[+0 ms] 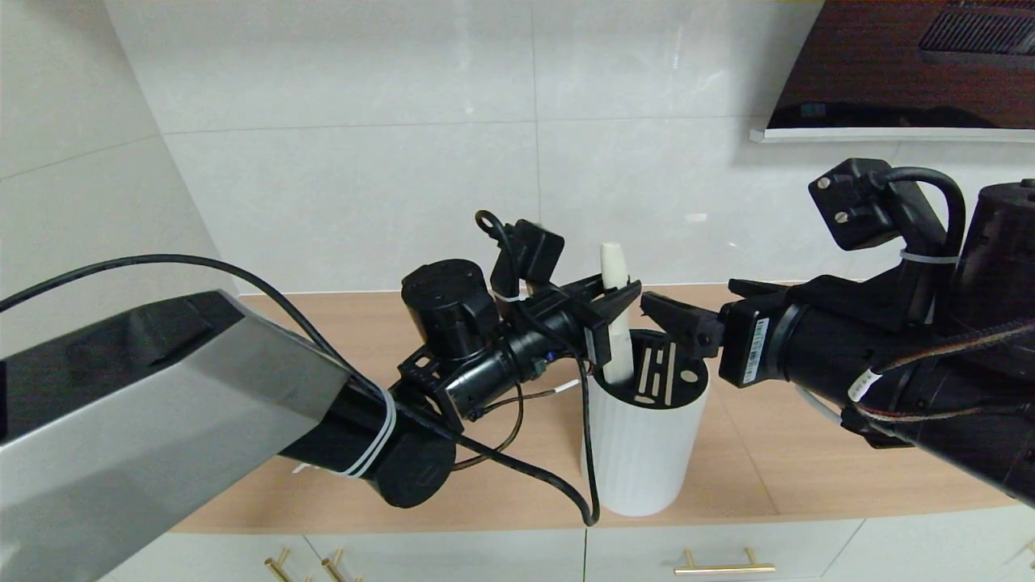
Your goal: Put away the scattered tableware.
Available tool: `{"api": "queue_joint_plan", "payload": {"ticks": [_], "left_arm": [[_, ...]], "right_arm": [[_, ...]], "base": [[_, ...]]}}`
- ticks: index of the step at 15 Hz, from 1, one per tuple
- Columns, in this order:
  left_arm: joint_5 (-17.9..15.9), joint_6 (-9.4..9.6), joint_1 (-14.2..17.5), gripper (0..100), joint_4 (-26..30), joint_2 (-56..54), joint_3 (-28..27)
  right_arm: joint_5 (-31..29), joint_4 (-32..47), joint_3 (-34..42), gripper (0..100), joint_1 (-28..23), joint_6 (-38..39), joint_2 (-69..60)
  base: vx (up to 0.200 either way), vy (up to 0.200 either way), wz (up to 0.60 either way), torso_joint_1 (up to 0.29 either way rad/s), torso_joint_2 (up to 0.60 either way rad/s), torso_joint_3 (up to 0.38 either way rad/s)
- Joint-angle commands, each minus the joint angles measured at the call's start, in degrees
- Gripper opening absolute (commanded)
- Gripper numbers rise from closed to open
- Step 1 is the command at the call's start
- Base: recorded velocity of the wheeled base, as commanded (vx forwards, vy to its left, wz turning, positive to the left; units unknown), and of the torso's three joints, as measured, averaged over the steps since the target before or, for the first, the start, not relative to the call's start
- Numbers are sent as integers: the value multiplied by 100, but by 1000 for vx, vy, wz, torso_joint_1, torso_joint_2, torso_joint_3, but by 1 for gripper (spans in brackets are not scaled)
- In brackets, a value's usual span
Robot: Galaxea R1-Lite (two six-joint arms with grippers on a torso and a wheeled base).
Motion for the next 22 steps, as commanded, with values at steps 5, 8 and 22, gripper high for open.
{"api": "queue_joint_plan", "payload": {"ticks": [5, 8, 22], "left_arm": [[-6, 104, -97, 0, 138, 241, -63], [-6, 113, -106, 0, 138, 347, -98], [161, 104, -97, 100, 103, 382, -168]], "right_arm": [[-1, -10, -9, 100, 2, 0, 3], [-10, -10, -9, 100, 2, 0, -15], [-10, -18, -9, 100, -42, 0, -15]], "base": [[0, 0, 0, 0, 0, 0], [0, 0, 0, 0, 0, 0], [0, 0, 0, 0, 0, 0]]}}
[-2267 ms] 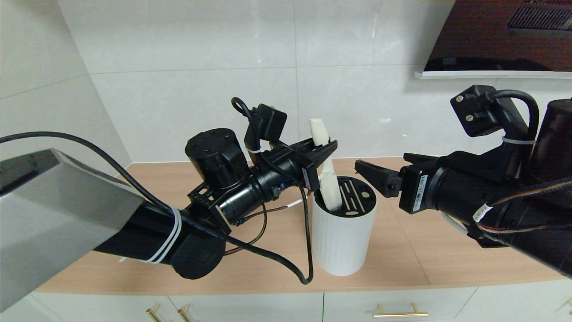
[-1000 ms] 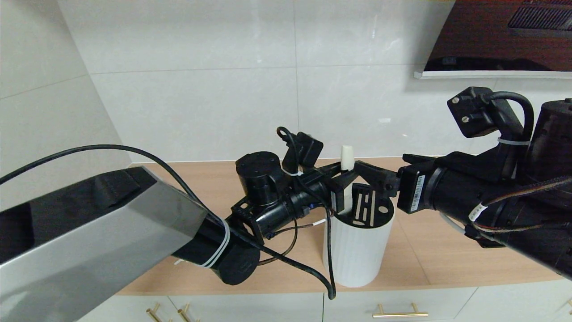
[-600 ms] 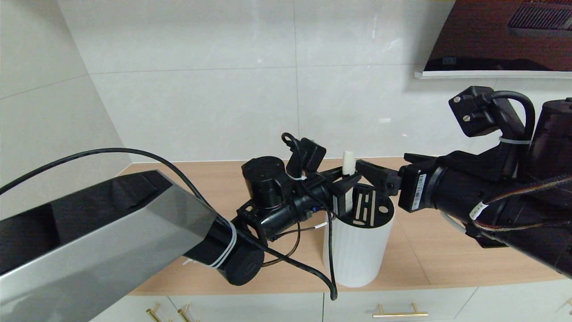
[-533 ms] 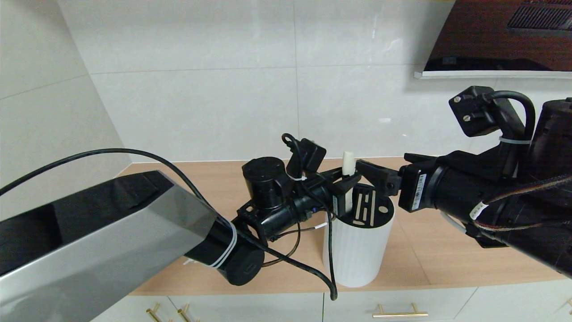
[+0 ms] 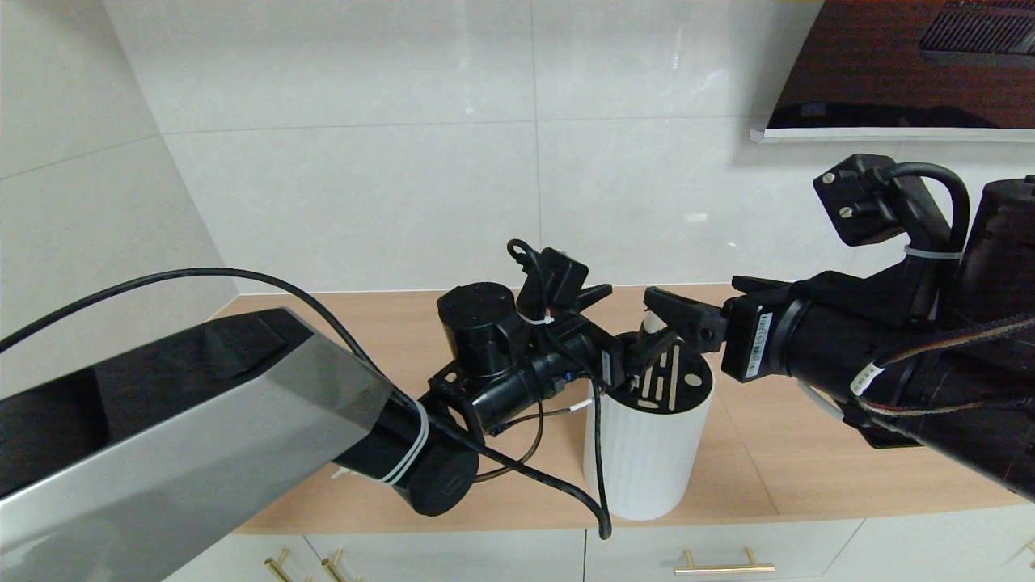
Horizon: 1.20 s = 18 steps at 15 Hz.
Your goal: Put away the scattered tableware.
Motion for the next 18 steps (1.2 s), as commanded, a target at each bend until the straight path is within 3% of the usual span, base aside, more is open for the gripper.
{"api": "queue_joint_plan", "payload": {"ticks": [1, 4, 5, 8, 9, 11, 14, 16, 18], "left_arm": [[8, -4, -1, 100, -72, -82, 3], [465, -171, 184, 100, -468, -759, 117], [517, -285, 351, 100, -468, -1524, 346], [509, -285, 790, 100, -415, -3088, 1145], [509, -285, 1019, 100, -353, -3730, 1664], [500, -285, 1863, 100, -160, -4776, 2736], [368, -312, 2733, 100, 121, -6270, 4195], [350, -321, 2856, 100, 596, -7509, 4907], [377, -321, 2847, 100, 2529, -9548, 5188]], "right_arm": [[1, -1, 4, 100, 4, 1, 5], [1, -10, 4, 100, -155, -8, -39], [19, -10, 4, 100, -207, -8, -197], [10, 16, 321, 100, -287, 1, -610], [-16, 16, 479, 100, -348, 10, -768], [-16, -1, 1182, 100, -875, -113, -1261], [168, -10, 2096, 100, -2255, -175, -2157], [564, -1, 2747, 100, -3046, -175, -3141], [1029, 491, 3212, 100, -3530, -307, -4899]], "base": [[0, 0, 0, 0, 0, 0], [0, 0, 0, 0, 0, 0], [0, 0, 0, 0, 0, 0], [0, 0, 0, 0, 0, 0], [0, 0, 0, 0, 0, 0], [0, 0, 0, 0, 0, 0], [0, 0, 0, 0, 0, 0], [0, 0, 0, 0, 0, 0], [0, 0, 0, 0, 0, 0]]}}
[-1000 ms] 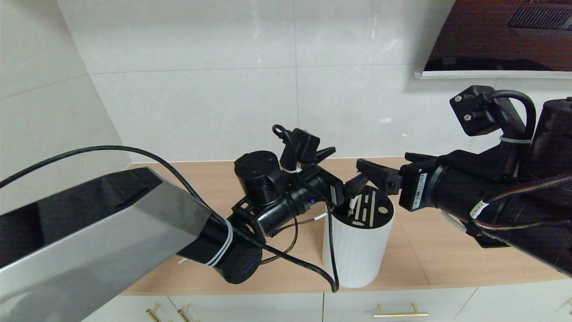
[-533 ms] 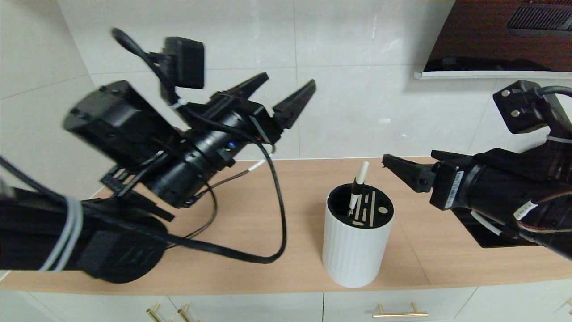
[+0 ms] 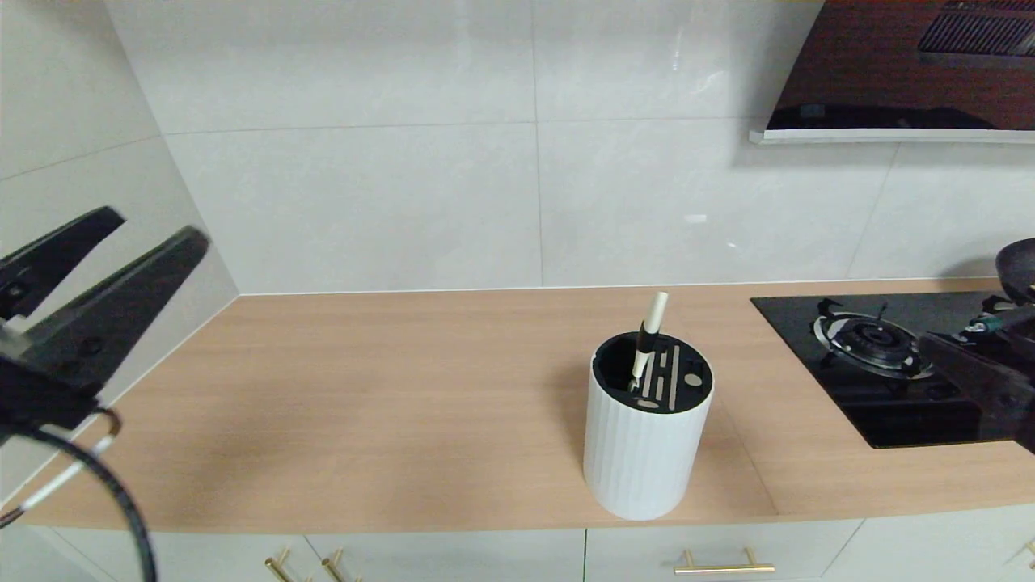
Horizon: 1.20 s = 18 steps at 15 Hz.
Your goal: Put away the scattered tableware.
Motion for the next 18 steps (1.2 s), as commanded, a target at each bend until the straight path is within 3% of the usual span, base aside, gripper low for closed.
{"api": "queue_joint_plan", "payload": {"ticks": [1, 2, 3, 4, 6, 7, 9, 10, 11, 12, 13, 14, 15, 16, 17, 18], "left_arm": [[-15, -39, 242, 100, 2969, -3639, 634], [-24, -47, 242, 100, 3944, -4237, 467], [-32, -170, 242, 100, 5720, -5142, 28], [29, -320, 242, 100, 6590, -5371, -271], [310, -742, 242, 100, 6168, -5336, -236], [328, -724, 259, 100, 6054, -5336, -139], [451, -610, 602, 100, 6018, -5336, 80], [715, -496, 927, 100, 5957, -5362, 353], [662, -434, 1209, 100, 5948, -5661, 555], [600, -390, 1253, 100, 5966, -5810, 669], [688, 102, 1314, 100, 5869, -5889, 1276], [1040, 295, 1314, 100, 5500, -5889, 1750], [1119, 331, 1314, 100, 5474, -5889, 1847], [1181, 524, 1314, 100, 6089, -5889, 1847], [1181, 726, 1314, 100, 6106, -5889, 1847], [1181, 788, 1314, 100, 6106, -5889, 1847]], "right_arm": [[433, 1087, 707, 100, -765, -304, -2856], [451, 1659, 672, 100, -756, -401, -3366], [486, 2687, 488, 100, -756, -497, -4157], [609, 3337, 294, 100, -756, -497, -4596], [741, 3838, 180, 100, -756, -489, -5027], [715, 3812, 207, 100, -756, -480, -5009], [240, 3821, 268, 100, -756, -489, -5009], [-296, 3812, 400, 100, -782, -497, -5009], [-490, 3812, 453, 100, -905, -489, -5009], [-516, 3812, 461, 100, -1002, -489, -5009], [-577, 3812, 461, 100, -1354, -568, -5036], [-498, 3847, 470, 100, -1802, -699, -5396], [-472, 3865, 497, 100, -1890, -743, -5484], [-657, 3689, 1033, 100, -1837, -910, -5510], [-788, 3337, 1525, 100, -1828, -954, -5572], [-771, 3214, 1753, 100, -1819, -990, -5581]], "base": [[0, 0, 0, 0, 0, 0], [0, 0, 0, 0, 0, 0], [0, 0, 0, 0, 0, 0], [0, 0, 0, 0, 0, 0], [0, 0, 0, 0, 0, 0], [0, 0, 0, 0, 0, 0], [0, 0, 0, 0, 0, 0], [0, 0, 0, 0, 0, 0], [0, 0, 0, 0, 0, 0], [0, 0, 0, 0, 0, 0], [0, 0, 0, 0, 0, 0], [0, 0, 0, 0, 0, 0], [0, 0, 0, 0, 0, 0], [0, 0, 0, 0, 0, 0], [0, 0, 0, 0, 0, 0], [0, 0, 0, 0, 0, 0]]}}
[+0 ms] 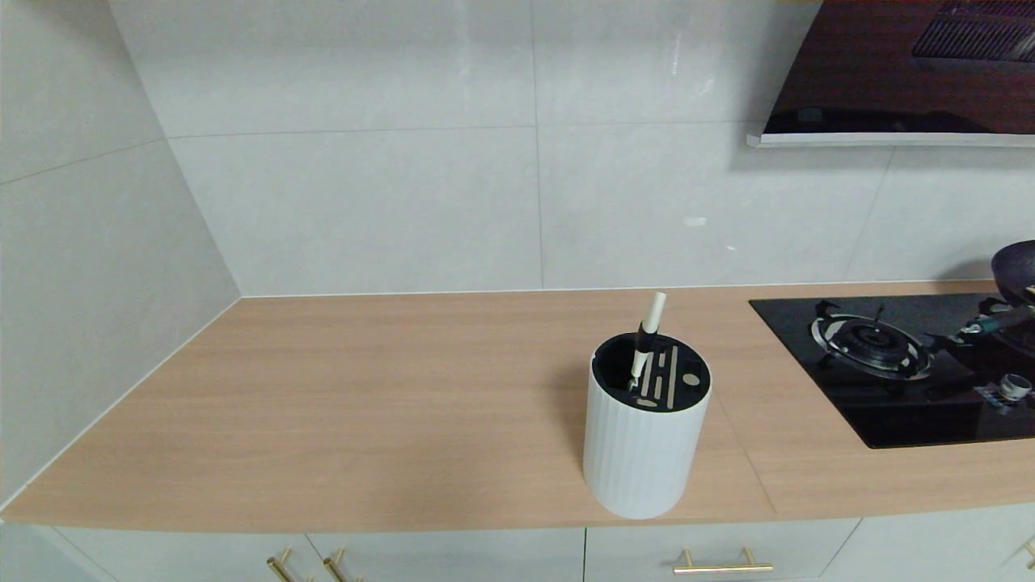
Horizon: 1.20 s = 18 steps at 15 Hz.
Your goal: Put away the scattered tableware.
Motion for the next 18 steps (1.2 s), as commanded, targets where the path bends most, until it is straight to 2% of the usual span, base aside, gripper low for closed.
{"api": "queue_joint_plan", "payload": {"ticks": [1, 2, 3, 4, 5, 8, 10, 11, 13, 14, 15, 18], "left_arm": [[-81, 175, 16, 100, 19, -22, 68], [-160, 166, 16, 100, 10, -22, 59], [-292, 149, 16, 100, 10, -22, 59], [-354, 149, 16, 100, 10, -22, 59], [-407, 157, 16, 100, 10, -22, 59], [-389, 149, 16, 100, 10, -22, 59], [-407, 157, 16, 100, 10, -22, 59], [-415, 157, 16, 100, 10, -22, 59], [-407, 166, 16, 100, 10, -22, 59], [-407, 157, 16, 100, 1, -22, 59], [-398, 157, 16, 100, 1, -22, 59], [-398, 157, 16, 100, 1, -22, 59]], "right_arm": [[116, -640, 1065, 100, -30, -362, -164], [195, -596, 1073, 100, -30, -292, -164], [573, -579, 1073, 100, -12, -239, -164], [1249, -544, 1065, 100, -12, -90, -164], [1381, -491, 1056, 100, -12, -151, -164], [1495, -368, 1012, 100, -12, -283, -173], [766, -491, 1056, 100, -21, 244, -173], [687, -587, 1082, 100, -21, 315, -173], [1074, -447, 1082, 100, -12, 376, -164], [1873, -289, 1091, 100, -12, 271, -164], [2023, -289, 1091, 100, -12, 51, -164], [1970, -289, 1091, 100, -12, 200, -164]], "base": [[0, 0, 0, 0, 0, 0], [0, 0, 0, 0, 0, 0], [0, 0, 0, 0, 0, 0], [0, 0, 0, 0, 0, 0], [0, 0, 0, 0, 0, 0], [0, 0, 0, 0, 0, 0], [0, 0, 0, 0, 0, 0], [0, 0, 0, 0, 0, 0], [0, 0, 0, 0, 0, 0], [0, 0, 0, 0, 0, 0], [0, 0, 0, 0, 0, 0], [0, 0, 0, 0, 0, 0]]}}
